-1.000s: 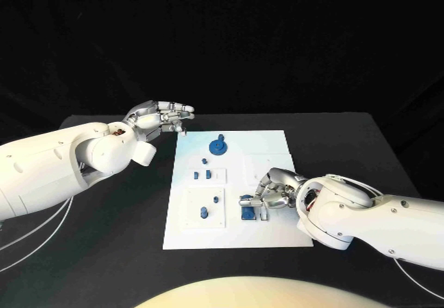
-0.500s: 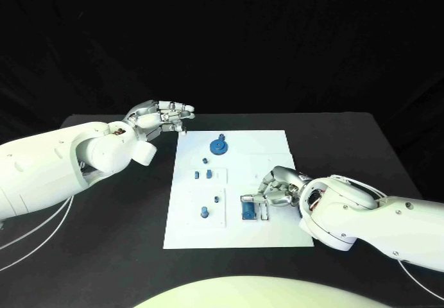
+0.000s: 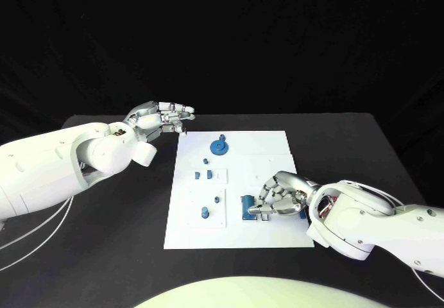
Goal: Assemble the parts on the task board
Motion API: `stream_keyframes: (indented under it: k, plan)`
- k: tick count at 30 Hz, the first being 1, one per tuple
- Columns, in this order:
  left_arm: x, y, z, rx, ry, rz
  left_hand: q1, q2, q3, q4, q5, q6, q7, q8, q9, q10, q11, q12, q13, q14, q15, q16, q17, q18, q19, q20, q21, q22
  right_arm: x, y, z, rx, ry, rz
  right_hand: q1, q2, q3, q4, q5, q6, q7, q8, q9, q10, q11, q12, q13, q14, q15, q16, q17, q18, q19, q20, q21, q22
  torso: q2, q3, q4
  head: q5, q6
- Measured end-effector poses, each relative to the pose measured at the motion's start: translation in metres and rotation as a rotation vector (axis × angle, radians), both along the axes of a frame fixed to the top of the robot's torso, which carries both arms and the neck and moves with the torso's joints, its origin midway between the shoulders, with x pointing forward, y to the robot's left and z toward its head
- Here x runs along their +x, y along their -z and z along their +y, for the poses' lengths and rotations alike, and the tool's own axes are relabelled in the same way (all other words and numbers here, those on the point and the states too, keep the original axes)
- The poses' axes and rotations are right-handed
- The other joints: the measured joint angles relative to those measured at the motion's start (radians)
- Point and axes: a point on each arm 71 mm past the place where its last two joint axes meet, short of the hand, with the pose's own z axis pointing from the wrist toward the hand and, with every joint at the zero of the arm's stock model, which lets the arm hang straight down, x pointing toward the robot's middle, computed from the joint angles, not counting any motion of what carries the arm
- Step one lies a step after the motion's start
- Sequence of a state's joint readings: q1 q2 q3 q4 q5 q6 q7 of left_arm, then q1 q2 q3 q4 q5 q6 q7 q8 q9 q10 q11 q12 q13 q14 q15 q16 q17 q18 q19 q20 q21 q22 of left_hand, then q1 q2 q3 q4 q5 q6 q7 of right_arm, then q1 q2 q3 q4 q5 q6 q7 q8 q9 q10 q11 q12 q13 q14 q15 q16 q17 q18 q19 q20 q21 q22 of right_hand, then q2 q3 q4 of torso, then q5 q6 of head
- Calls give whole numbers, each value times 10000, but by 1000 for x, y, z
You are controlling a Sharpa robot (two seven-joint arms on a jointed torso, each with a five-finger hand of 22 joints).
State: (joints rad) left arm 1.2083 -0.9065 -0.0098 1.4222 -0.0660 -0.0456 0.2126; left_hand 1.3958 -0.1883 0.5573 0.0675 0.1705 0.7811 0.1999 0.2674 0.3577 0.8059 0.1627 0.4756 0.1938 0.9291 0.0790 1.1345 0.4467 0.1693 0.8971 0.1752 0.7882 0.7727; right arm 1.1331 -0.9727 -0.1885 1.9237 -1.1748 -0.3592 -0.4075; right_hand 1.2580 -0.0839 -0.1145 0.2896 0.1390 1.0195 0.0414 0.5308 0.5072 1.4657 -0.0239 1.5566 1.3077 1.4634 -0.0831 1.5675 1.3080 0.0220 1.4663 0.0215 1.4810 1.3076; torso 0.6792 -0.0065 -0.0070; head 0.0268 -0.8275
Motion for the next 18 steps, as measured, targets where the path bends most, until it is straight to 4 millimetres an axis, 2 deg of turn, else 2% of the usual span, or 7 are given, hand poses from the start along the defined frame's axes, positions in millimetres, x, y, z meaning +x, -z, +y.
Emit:
stream_keyframes:
  k: [2, 4, 10, 15, 18]
  plan:
    - [0, 0, 0, 2, 3, 3, 0, 0, 0, 0, 0, 0, 0, 0, 0, 0, 0, 0, 0, 0, 0, 0, 0, 1, 0, 0, 0, 0, -1, 0, 0, 6, -101, 49, 237, -35, 0, 0, -26, 51, -51, 118, 76, 11, -11, 0, 0, 34, -34, 0, 0, 0, 0, 0, 5, 0, 0, -3, 0, -10, 0]
    - [0, 0, 0, 2, 8, 6, 0, 0, 0, 0, 0, 0, 0, 0, 0, 0, 0, 0, 0, 0, 0, 0, 0, 0, 0, 0, 0, 0, -1, 1, 0, -13, -190, 92, 439, -122, 21, 15, -295, 102, -101, 287, 187, -2, -72, 64, -1, 5, -61, 0, -1, 1, -1, -74, 62, 0, 0, -7, 0, -25, 0]
    - [0, 1, -1, 1, 18, 12, 0, 0, 0, 0, 0, 0, 0, 0, 0, 0, 0, 0, 0, 0, 0, 0, 0, 0, 0, 0, 0, 1, 0, 3, 2, -104, -344, 173, 569, -203, 198, 27, -384, 147, -146, 422, 315, -8, -100, 65, -1, 31, -104, 0, -1, 1, 0, -74, 116, -1, 0, -18, 15, -54, 12]
    - [0, 1, 0, 5, 15, 14, 0, 0, 0, 0, 0, 0, 0, 0, 0, 0, 0, 0, 1, 0, 0, 0, 0, 0, 0, 0, 0, 1, 1, 6, 4, -215, -350, 176, 714, -57, 386, 18, -250, 178, -177, 549, 430, 7, -158, 107, -1, 18, -164, 0, -2, 1, -15, -104, 158, -1, 5, -28, 27, -70, 16]
    - [0, 1, 0, 5, 15, 15, 0, 0, 0, 0, 0, 0, 0, 0, 0, 0, 0, 0, 1, 0, 0, 0, 0, 0, 0, 0, 0, 1, 2, 9, 3, -329, -259, 186, 425, 282, 461, 40, 125, 178, -178, 686, 541, -10, -175, 107, -1, 30, -176, 0, -2, 1, 1, -148, 229, -1, 7, -29, 35, -54, 16]
